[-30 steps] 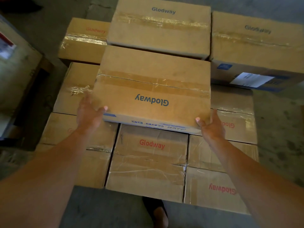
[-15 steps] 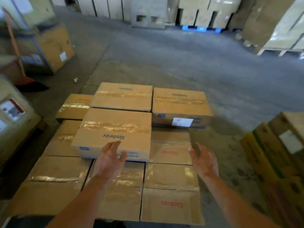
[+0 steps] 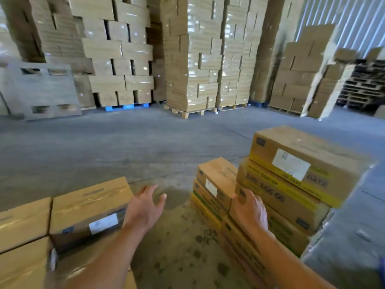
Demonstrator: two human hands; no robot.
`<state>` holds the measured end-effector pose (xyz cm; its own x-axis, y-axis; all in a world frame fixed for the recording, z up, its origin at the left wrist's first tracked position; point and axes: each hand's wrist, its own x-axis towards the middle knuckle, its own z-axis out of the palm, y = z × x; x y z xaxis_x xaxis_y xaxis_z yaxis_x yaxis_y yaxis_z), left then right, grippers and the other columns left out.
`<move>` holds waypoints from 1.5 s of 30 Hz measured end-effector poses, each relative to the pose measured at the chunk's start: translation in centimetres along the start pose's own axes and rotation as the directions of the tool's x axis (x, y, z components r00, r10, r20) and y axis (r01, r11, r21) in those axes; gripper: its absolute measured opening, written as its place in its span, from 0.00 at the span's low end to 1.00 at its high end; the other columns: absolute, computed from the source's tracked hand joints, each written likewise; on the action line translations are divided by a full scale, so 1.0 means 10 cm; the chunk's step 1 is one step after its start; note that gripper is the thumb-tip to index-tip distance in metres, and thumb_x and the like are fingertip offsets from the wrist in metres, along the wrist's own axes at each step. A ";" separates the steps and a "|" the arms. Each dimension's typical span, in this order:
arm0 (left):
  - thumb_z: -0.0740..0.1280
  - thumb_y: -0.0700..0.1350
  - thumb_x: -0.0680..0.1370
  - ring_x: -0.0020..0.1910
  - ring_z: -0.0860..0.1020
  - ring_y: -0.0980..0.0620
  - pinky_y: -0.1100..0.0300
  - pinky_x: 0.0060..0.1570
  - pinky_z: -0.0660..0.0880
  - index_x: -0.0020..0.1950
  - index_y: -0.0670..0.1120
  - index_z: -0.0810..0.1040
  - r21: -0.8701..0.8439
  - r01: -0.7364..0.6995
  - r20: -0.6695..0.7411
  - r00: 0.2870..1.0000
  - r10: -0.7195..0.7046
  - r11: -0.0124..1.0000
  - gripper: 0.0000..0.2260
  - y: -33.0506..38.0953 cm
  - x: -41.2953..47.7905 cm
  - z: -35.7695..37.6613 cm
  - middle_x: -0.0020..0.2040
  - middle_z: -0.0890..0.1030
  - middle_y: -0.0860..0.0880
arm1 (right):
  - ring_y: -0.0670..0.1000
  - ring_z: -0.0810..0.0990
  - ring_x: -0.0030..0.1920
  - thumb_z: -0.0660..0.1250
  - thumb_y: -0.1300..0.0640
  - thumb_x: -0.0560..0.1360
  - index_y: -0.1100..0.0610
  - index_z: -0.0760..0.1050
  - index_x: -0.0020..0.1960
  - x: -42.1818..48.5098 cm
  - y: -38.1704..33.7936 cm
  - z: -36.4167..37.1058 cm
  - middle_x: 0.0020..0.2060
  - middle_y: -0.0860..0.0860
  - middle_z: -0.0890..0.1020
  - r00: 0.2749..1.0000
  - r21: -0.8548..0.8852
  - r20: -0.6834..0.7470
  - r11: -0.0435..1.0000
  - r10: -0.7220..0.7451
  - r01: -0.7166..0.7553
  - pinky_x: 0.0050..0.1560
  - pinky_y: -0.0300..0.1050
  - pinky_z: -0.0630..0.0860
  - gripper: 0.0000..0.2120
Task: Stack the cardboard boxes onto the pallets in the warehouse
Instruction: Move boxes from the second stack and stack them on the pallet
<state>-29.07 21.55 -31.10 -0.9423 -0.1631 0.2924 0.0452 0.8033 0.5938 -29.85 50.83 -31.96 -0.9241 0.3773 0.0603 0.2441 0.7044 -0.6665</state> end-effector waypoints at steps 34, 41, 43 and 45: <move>0.67 0.56 0.79 0.66 0.73 0.35 0.46 0.64 0.70 0.73 0.40 0.71 -0.308 -0.272 0.313 0.876 0.367 0.912 0.28 3.60 3.76 3.87 0.69 0.71 0.35 | 0.55 0.75 0.58 0.65 0.37 0.78 0.56 0.67 0.75 3.02 2.18 -1.96 0.64 0.56 0.77 0.562 0.467 -0.522 0.767 0.641 -0.440 0.58 0.51 0.71 0.33; 0.72 0.60 0.71 0.65 0.74 0.41 0.47 0.62 0.72 0.71 0.45 0.72 -0.425 -0.076 0.326 0.917 0.230 0.902 0.33 3.61 3.99 4.35 0.68 0.75 0.42 | 0.54 0.79 0.58 0.72 0.39 0.74 0.51 0.73 0.72 3.18 2.35 -1.84 0.59 0.52 0.81 0.441 0.700 -0.514 0.657 0.736 -0.280 0.62 0.55 0.77 0.31; 0.71 0.62 0.67 0.65 0.75 0.43 0.48 0.63 0.72 0.70 0.47 0.75 -0.485 -0.006 0.347 0.917 0.199 0.874 0.35 3.58 4.03 4.36 0.68 0.77 0.45 | 0.54 0.80 0.59 0.73 0.40 0.73 0.51 0.72 0.73 3.18 2.35 -1.83 0.60 0.52 0.80 0.434 0.751 -0.487 0.617 0.758 -0.235 0.62 0.57 0.78 0.32; 0.75 0.62 0.66 0.63 0.77 0.43 0.48 0.62 0.75 0.68 0.49 0.78 -0.548 0.095 0.407 0.898 0.166 0.831 0.33 3.49 4.10 4.39 0.65 0.79 0.45 | 0.54 0.80 0.59 0.74 0.42 0.73 0.50 0.72 0.74 3.17 2.30 -1.82 0.62 0.52 0.80 0.419 0.796 -0.456 0.571 0.785 -0.203 0.63 0.57 0.78 0.33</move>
<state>-80.72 68.03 -31.34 -0.9738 0.2203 0.0557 0.1297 0.3377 0.9323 -48.20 89.98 -31.84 -0.0611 0.9854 -0.1591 0.0931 -0.1530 -0.9838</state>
